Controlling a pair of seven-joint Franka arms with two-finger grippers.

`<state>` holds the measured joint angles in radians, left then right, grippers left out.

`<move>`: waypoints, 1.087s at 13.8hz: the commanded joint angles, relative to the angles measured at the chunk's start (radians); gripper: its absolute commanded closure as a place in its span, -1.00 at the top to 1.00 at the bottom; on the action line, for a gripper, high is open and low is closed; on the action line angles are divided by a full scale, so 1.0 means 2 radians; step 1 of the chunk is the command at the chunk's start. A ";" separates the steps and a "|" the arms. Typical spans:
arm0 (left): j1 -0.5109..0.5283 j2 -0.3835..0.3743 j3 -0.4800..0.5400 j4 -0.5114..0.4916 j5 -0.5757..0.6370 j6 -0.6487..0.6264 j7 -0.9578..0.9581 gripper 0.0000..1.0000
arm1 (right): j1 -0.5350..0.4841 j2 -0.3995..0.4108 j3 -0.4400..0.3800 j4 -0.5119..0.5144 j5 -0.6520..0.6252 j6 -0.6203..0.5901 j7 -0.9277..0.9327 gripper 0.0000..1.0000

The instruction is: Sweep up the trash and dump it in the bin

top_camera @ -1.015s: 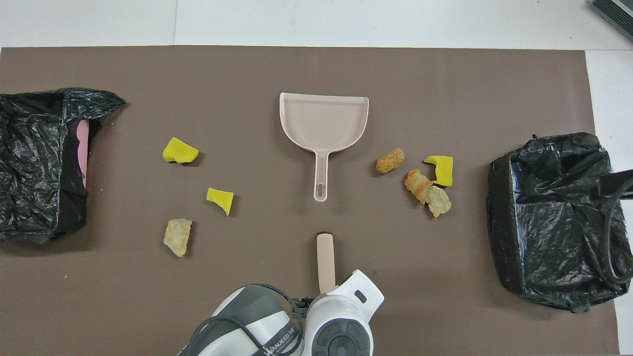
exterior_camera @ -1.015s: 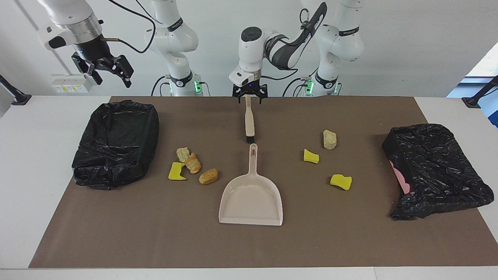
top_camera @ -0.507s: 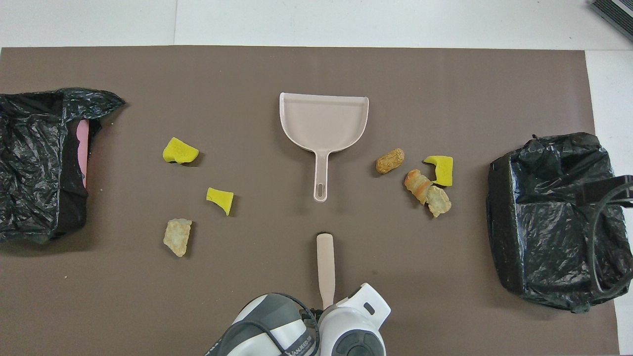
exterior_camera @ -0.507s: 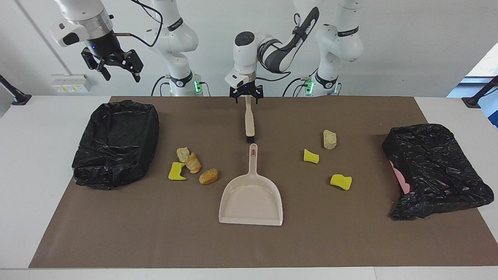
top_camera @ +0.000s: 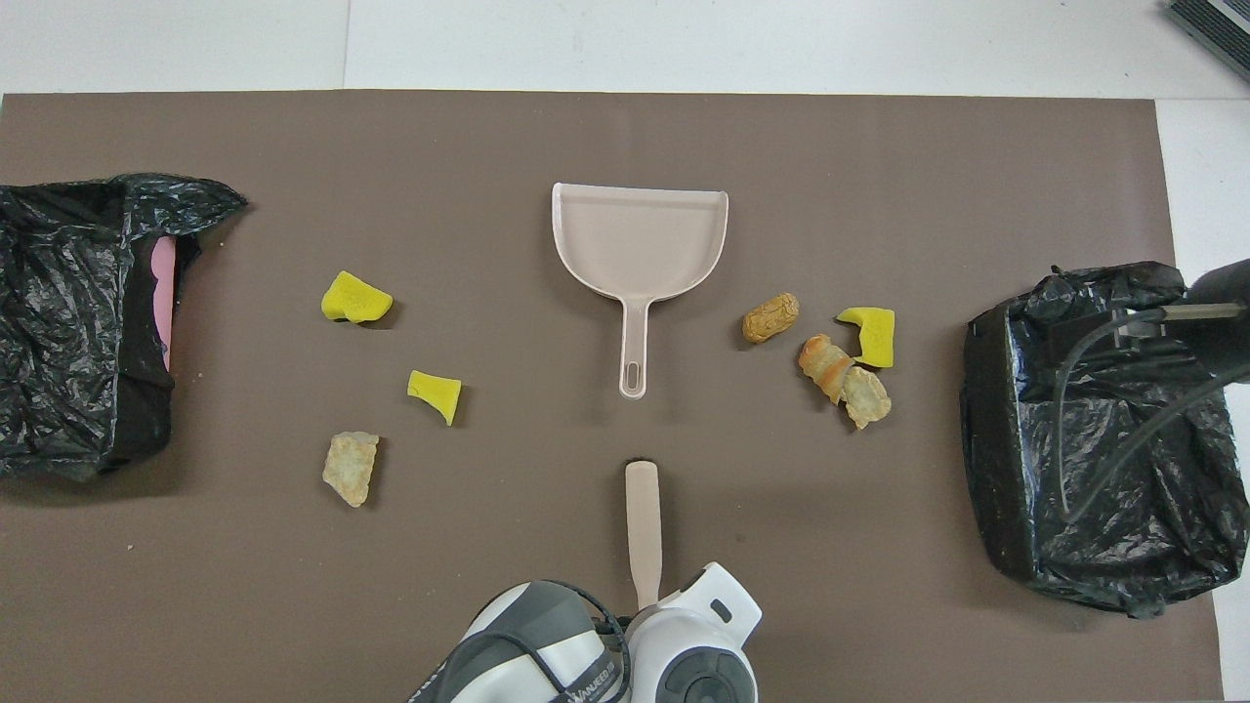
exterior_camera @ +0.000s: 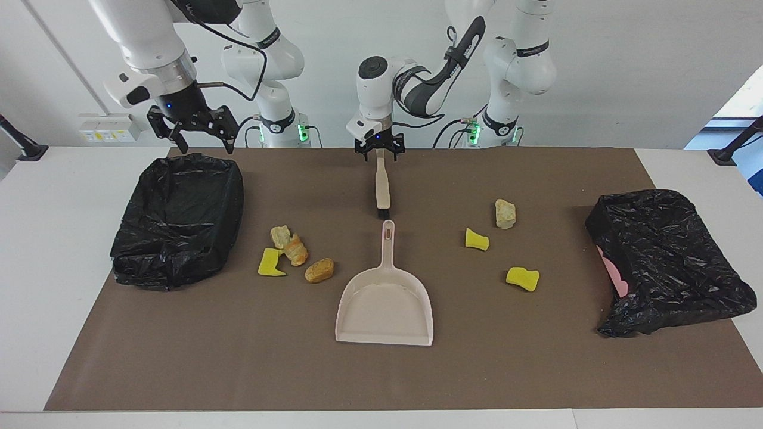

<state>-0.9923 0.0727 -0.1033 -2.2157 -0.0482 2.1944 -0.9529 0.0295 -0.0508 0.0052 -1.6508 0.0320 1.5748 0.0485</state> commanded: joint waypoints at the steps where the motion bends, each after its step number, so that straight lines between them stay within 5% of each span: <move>1: -0.015 -0.019 0.008 -0.013 -0.005 -0.018 -0.008 -0.39 | 0.020 0.008 0.001 -0.011 0.017 0.033 -0.002 1.00; 6: -0.009 -0.023 0.010 0.003 -0.004 -0.049 -0.001 -1.00 | 0.068 0.065 0.002 0.000 0.016 0.081 0.085 1.00; 10: 0.023 -0.052 0.015 0.016 0.003 -0.098 0.006 -1.00 | 0.101 0.100 0.002 0.023 0.017 0.091 0.127 1.00; 15: 0.120 -0.068 0.015 0.028 0.036 -0.213 0.022 -1.00 | 0.156 0.199 0.008 0.113 0.016 0.111 0.237 1.00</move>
<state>-0.8177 -0.0366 -0.0662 -2.1620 -0.0004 1.8438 -0.9163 0.3234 0.2562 0.0195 -1.5145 0.0522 1.7768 0.4830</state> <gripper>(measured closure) 0.744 0.000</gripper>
